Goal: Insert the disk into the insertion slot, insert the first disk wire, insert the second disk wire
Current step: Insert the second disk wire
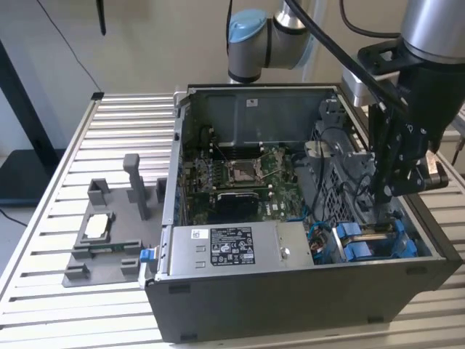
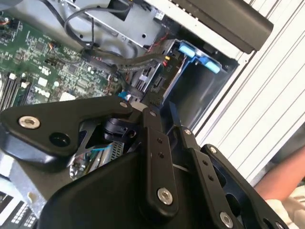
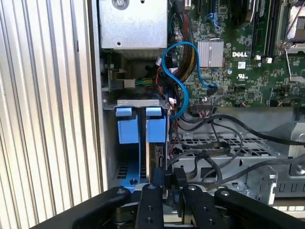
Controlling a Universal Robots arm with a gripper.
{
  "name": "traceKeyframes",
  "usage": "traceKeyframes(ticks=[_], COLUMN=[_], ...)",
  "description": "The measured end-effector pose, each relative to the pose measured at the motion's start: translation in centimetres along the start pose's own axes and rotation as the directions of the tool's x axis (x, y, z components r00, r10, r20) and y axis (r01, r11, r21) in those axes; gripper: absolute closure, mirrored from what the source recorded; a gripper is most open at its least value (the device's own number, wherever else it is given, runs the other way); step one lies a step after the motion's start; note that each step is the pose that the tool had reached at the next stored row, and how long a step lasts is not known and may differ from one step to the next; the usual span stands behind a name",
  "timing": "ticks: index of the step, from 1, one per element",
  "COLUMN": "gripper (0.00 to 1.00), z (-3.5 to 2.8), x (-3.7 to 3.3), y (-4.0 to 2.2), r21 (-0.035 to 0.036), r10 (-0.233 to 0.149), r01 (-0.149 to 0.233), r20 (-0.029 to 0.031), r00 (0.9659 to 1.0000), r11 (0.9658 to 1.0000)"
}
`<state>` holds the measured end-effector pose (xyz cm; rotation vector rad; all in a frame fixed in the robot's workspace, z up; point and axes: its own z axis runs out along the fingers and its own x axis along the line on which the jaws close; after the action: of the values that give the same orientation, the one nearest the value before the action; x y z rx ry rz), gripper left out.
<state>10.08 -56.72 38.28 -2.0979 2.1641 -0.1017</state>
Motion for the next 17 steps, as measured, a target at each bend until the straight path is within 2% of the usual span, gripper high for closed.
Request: traceKeyframes(ticks=[1, 2, 5, 6, 7, 10, 17], gripper=[0.76, 0.76, 0.76, 0.78, 0.84, 0.84, 0.84], z=[0.01, 0.01, 0.02, 0.01, 0.01, 0.09, 1.31], x=[0.0, 0.0, 0.0, 0.0, 0.0, 0.01, 0.16], y=[0.0, 0.0, 0.01, 0.01, 0.0, 0.01, 0.0], r21=[-0.007, -0.0109, -0.0116, -0.0116, -0.0116, -0.0118, -0.0121], r10=[0.0, -0.001, -0.003, -0.003, -0.004, -0.004, -0.004], r01=[0.0, 0.001, 0.003, 0.003, 0.004, 0.004, 0.004], r20=[-0.0002, -0.0001, 0.0003, 0.0003, 0.0003, 0.0004, 0.0003], r00=[1.0, 1.0, 1.0, 1.0, 1.0, 1.0, 1.0], r11=[1.0, 0.9999, 0.9999, 0.9999, 0.9999, 0.9999, 0.9999])
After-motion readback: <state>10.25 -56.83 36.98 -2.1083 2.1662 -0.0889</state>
